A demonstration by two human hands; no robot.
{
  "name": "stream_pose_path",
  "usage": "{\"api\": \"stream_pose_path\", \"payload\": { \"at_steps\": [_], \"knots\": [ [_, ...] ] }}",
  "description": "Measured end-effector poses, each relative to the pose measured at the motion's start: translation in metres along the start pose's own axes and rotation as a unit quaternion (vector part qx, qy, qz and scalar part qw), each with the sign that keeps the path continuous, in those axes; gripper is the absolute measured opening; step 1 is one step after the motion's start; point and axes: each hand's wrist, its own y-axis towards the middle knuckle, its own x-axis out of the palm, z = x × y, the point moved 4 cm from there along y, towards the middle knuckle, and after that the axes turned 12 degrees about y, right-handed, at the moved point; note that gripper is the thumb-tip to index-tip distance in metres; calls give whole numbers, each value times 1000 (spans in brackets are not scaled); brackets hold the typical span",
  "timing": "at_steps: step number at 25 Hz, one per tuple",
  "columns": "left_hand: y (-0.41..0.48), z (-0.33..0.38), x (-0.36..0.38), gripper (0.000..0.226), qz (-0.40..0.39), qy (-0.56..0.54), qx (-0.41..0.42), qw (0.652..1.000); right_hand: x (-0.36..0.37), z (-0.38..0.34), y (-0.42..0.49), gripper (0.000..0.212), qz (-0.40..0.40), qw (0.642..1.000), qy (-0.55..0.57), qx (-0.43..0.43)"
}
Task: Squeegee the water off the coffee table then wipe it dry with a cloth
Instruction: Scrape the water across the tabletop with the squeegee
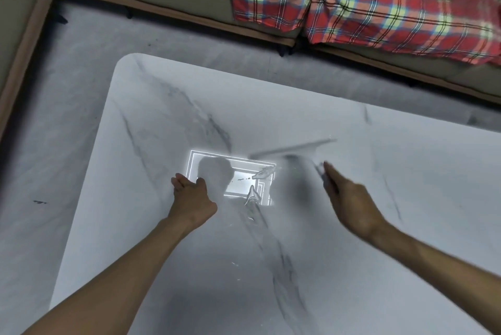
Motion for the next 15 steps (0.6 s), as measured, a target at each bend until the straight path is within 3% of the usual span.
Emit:
{"api": "stream_pose_path", "payload": {
  "at_steps": [2, 5, 7, 11, 15],
  "knots": [
    [-1, -4, 3, 43, 5, 3, 3, 1000, -18, -12, 46, 45, 38, 999, 26, 3],
    [1, -9, 5, 45, 7, 11, 5, 1000, -29, -20, 110, 23, 56, 984, 144, 85],
    [2, -9, 8, 43, 15, 20, 8, 1000, -25, -14, 118, 21, 58, 981, 145, 111],
    [-3, -5, 13, 34, 77, 42, 16, 996, -1, 8, 61, 43, 46, 997, 37, 51],
    [-15, 21, 25, 36, 97, 47, 62, 992, 13, 42, -20, 47, -25, 998, 3, 52]
  ]
}}
